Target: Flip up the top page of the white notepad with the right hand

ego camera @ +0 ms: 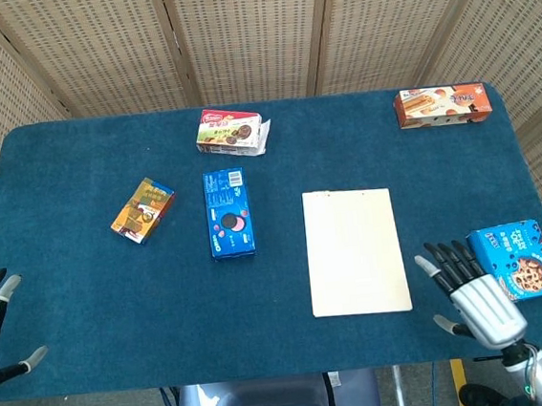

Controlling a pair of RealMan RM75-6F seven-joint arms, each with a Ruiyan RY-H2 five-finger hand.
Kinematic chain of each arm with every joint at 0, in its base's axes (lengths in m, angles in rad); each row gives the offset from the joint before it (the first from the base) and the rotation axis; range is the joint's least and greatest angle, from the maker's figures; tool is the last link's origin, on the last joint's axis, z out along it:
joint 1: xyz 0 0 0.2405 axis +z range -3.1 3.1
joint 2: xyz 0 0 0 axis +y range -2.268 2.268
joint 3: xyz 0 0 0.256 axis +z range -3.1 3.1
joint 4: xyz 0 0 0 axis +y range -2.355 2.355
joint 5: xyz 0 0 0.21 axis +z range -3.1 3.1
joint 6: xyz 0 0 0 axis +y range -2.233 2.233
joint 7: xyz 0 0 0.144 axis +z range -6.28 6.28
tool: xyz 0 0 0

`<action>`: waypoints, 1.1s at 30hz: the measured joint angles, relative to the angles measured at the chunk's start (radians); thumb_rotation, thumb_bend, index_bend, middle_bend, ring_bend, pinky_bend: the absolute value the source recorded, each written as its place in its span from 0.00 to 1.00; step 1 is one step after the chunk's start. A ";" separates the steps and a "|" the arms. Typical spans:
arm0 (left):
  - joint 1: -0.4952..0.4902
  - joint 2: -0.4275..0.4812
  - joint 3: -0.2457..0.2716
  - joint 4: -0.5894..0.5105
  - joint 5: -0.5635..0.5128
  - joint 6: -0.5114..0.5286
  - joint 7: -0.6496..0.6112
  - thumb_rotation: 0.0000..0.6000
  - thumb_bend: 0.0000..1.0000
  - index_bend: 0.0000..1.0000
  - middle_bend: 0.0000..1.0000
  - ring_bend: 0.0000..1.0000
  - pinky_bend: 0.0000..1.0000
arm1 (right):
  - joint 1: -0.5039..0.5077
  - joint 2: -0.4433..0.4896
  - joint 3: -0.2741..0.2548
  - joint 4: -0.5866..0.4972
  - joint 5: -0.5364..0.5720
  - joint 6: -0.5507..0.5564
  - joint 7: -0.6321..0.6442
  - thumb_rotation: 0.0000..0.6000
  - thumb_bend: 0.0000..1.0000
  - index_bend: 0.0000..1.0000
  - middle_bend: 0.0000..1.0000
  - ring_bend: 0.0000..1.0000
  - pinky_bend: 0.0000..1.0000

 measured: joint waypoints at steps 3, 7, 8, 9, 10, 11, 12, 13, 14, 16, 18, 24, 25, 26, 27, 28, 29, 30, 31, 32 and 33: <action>-0.003 -0.001 -0.003 -0.004 -0.011 -0.007 0.008 1.00 0.00 0.00 0.00 0.00 0.00 | 0.035 -0.026 0.000 0.007 -0.001 -0.068 -0.047 1.00 0.30 0.04 0.00 0.00 0.00; -0.005 -0.003 -0.006 -0.006 -0.022 -0.013 0.013 1.00 0.00 0.00 0.00 0.00 0.00 | 0.079 -0.073 0.006 0.005 0.016 -0.161 -0.141 1.00 0.39 0.06 0.00 0.00 0.00; -0.005 -0.003 -0.006 -0.006 -0.023 -0.013 0.013 1.00 0.00 0.00 0.00 0.00 0.00 | 0.088 -0.084 0.008 0.004 0.022 -0.177 -0.158 1.00 0.40 0.06 0.00 0.00 0.00; -0.005 -0.003 -0.006 -0.006 -0.024 -0.012 0.013 1.00 0.00 0.00 0.00 0.00 0.00 | 0.095 -0.094 0.010 0.004 0.028 -0.192 -0.174 1.00 0.40 0.06 0.00 0.00 0.00; -0.004 -0.003 -0.007 -0.006 -0.024 -0.012 0.013 1.00 0.00 0.00 0.00 0.00 0.00 | 0.104 -0.106 0.011 0.004 0.036 -0.210 -0.193 1.00 0.40 0.06 0.00 0.00 0.00; -0.004 -0.003 -0.007 -0.006 -0.025 -0.011 0.013 1.00 0.00 0.00 0.00 0.00 0.00 | 0.109 -0.114 0.012 0.005 0.041 -0.223 -0.206 1.00 0.40 0.06 0.00 0.00 0.00; -0.004 -0.003 -0.007 -0.007 -0.025 -0.011 0.013 1.00 0.00 0.00 0.00 0.00 0.00 | 0.115 -0.122 0.012 0.006 0.047 -0.234 -0.220 1.00 0.40 0.06 0.00 0.00 0.00; -0.004 -0.003 -0.007 -0.007 -0.025 -0.011 0.014 1.00 0.00 0.00 0.00 0.00 0.00 | 0.121 -0.133 0.011 0.008 0.054 -0.251 -0.237 1.00 0.40 0.06 0.00 0.00 0.00; -0.004 -0.003 -0.006 -0.006 -0.024 -0.012 0.014 1.00 0.00 0.00 0.00 0.00 0.00 | 0.125 -0.142 0.011 0.010 0.060 -0.262 -0.249 1.00 0.40 0.06 0.00 0.00 0.00; -0.005 -0.004 -0.006 -0.006 -0.024 -0.014 0.016 1.00 0.00 0.00 0.00 0.00 0.00 | 0.135 -0.166 0.009 0.017 0.075 -0.287 -0.275 1.00 0.40 0.06 0.00 0.00 0.00; -0.006 -0.004 -0.006 -0.006 -0.027 -0.015 0.017 1.00 0.00 0.00 0.00 0.00 0.00 | 0.141 -0.185 0.006 0.025 0.085 -0.301 -0.294 1.00 0.40 0.06 0.00 0.00 0.00; -0.009 -0.006 -0.007 -0.009 -0.032 -0.022 0.026 1.00 0.00 0.00 0.00 0.00 0.00 | 0.154 -0.242 -0.003 0.064 0.104 -0.325 -0.345 1.00 0.40 0.06 0.00 0.00 0.00; -0.009 -0.006 -0.007 -0.010 -0.031 -0.022 0.027 1.00 0.00 0.00 0.00 0.00 0.00 | 0.155 -0.252 -0.003 0.074 0.108 -0.327 -0.356 1.00 0.40 0.06 0.00 0.00 0.00; -0.009 -0.007 -0.007 -0.010 -0.032 -0.021 0.027 1.00 0.00 0.00 0.00 0.00 0.00 | 0.156 -0.261 -0.004 0.083 0.111 -0.327 -0.365 1.00 0.40 0.06 0.00 0.00 0.00; -0.009 -0.007 -0.007 -0.009 -0.032 -0.021 0.027 1.00 0.00 0.00 0.00 0.00 0.00 | 0.157 -0.270 -0.004 0.091 0.115 -0.327 -0.372 1.00 0.40 0.06 0.00 0.00 0.00; -0.009 -0.007 -0.008 -0.010 -0.034 -0.021 0.027 1.00 0.00 0.00 0.00 0.00 0.00 | 0.159 -0.279 -0.005 0.102 0.122 -0.327 -0.380 1.00 0.40 0.06 0.00 0.00 0.00; -0.009 -0.007 -0.008 -0.010 -0.036 -0.022 0.026 1.00 0.00 0.00 0.00 0.00 0.00 | 0.160 -0.284 -0.005 0.108 0.126 -0.327 -0.384 1.00 0.40 0.06 0.00 0.00 0.00; -0.010 -0.006 -0.009 -0.010 -0.037 -0.023 0.025 1.00 0.00 0.00 0.00 0.00 0.00 | 0.161 -0.288 -0.005 0.113 0.129 -0.326 -0.388 1.00 0.40 0.06 0.00 0.00 0.00; -0.010 -0.006 -0.009 -0.010 -0.038 -0.024 0.025 1.00 0.00 0.00 0.00 0.00 0.00 | 0.162 -0.294 -0.005 0.121 0.133 -0.325 -0.393 1.00 0.40 0.06 0.00 0.00 0.00; -0.011 -0.006 -0.009 -0.010 -0.038 -0.025 0.025 1.00 0.00 0.00 0.00 0.00 0.00 | 0.163 -0.297 -0.005 0.126 0.136 -0.324 -0.396 1.00 0.40 0.06 0.00 0.00 0.00; -0.011 -0.006 -0.009 -0.010 -0.038 -0.025 0.025 1.00 0.00 0.00 0.00 0.00 0.00 | 0.164 -0.301 -0.005 0.132 0.139 -0.322 -0.400 1.00 0.41 0.06 0.00 0.00 0.00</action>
